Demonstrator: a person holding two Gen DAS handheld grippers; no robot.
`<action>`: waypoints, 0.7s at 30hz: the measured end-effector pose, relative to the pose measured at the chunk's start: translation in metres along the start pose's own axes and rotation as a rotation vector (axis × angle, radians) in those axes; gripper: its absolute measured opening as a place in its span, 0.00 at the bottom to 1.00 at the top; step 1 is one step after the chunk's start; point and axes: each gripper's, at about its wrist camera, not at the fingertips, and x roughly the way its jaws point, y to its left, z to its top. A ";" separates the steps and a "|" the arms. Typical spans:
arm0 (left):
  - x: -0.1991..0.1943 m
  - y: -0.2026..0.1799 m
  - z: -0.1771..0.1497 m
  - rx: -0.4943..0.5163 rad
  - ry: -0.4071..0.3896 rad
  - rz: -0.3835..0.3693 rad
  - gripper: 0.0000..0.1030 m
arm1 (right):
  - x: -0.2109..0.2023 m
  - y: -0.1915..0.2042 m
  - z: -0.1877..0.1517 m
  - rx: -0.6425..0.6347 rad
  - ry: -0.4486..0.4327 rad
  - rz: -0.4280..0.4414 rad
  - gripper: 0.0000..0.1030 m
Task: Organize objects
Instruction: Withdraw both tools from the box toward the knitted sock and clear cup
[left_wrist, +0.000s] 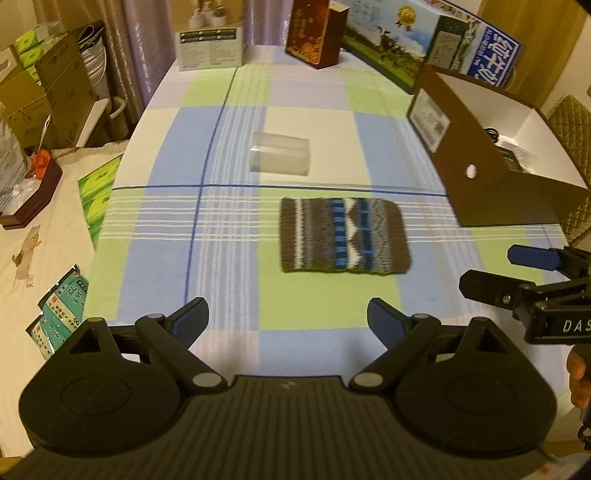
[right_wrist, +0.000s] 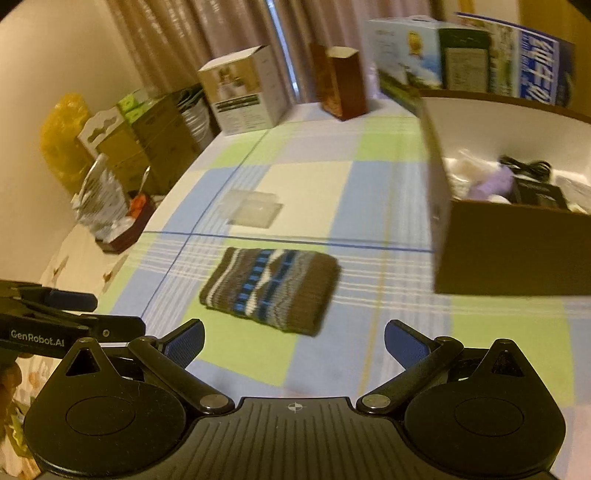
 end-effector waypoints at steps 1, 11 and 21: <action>0.002 0.004 0.001 -0.004 0.004 0.003 0.88 | 0.004 0.003 0.001 -0.011 0.001 0.002 0.98; 0.029 0.028 0.011 -0.025 0.036 0.019 0.89 | 0.047 0.013 0.010 -0.099 0.012 0.042 0.98; 0.064 0.049 0.019 -0.054 0.080 0.037 0.89 | 0.090 0.027 0.013 -0.317 0.041 0.044 0.98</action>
